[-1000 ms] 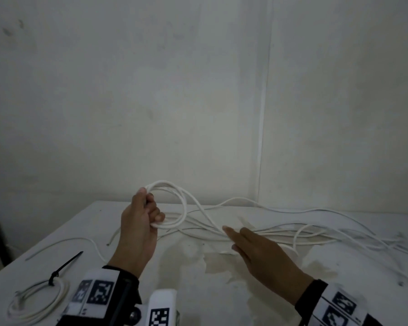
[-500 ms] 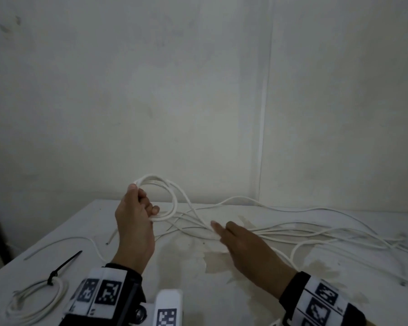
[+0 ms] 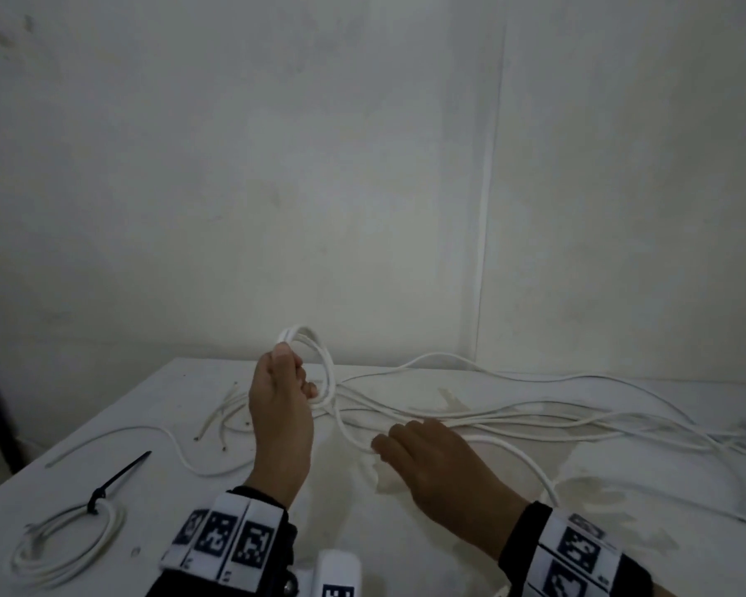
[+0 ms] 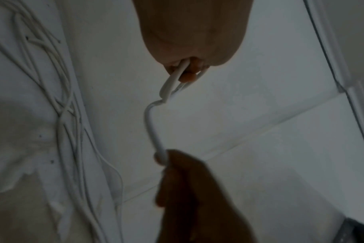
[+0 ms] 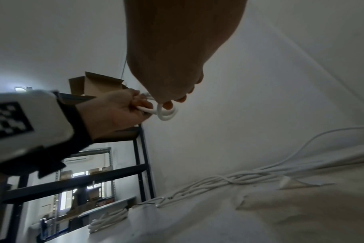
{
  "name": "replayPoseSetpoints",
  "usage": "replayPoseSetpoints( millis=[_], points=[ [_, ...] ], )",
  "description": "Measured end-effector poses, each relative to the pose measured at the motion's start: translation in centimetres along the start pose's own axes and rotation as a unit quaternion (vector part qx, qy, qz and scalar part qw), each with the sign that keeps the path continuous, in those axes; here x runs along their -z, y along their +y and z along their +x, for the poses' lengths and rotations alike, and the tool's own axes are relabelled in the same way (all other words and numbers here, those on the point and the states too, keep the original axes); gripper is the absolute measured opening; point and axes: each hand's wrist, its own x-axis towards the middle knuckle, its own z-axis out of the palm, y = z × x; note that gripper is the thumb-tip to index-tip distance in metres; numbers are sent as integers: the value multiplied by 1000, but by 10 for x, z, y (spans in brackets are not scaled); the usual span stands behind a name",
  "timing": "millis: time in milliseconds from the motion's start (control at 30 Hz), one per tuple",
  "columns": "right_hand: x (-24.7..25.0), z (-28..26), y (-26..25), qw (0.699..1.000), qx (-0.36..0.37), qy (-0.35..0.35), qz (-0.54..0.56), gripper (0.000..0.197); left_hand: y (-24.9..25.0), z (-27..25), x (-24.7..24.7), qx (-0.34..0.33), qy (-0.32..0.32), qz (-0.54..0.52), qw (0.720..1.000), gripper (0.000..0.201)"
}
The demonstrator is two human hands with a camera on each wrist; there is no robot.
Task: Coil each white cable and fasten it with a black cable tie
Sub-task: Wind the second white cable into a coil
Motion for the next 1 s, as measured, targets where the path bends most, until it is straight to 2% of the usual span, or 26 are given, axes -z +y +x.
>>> replayPoseSetpoints(
  millis=[33,167,233,300,367,600,767,900,1000],
  points=[
    [2,3,-2,1000,3,3,-6,13,-4,-3,0,-13,-12,26,1000,33],
    [10,14,-6,999,28,13,9,43,-15,-18,-2,-24,-83,80,993,32],
    [11,19,-2,999,38,25,26,37,-20,-27,-4,-19,-143,100,984,32],
    [10,24,5,997,53,40,29,22,-24,-35,-5,-19,-200,134,970,32],
    [9,25,12,996,69,47,27,15,-28,-37,-4,-13,-229,157,961,31],
    [1,13,22,997,62,33,37,26,-41,-38,-3,7,-249,210,946,33],
    [-18,-5,28,996,81,27,-11,10,-49,-40,-5,11,-246,227,942,29],
    [-25,-9,26,997,64,28,-14,14,-54,-39,-3,2,-245,246,938,27],
    [-26,-8,27,998,55,32,-24,8,-55,-37,-3,-4,-241,256,936,27]
  ],
)
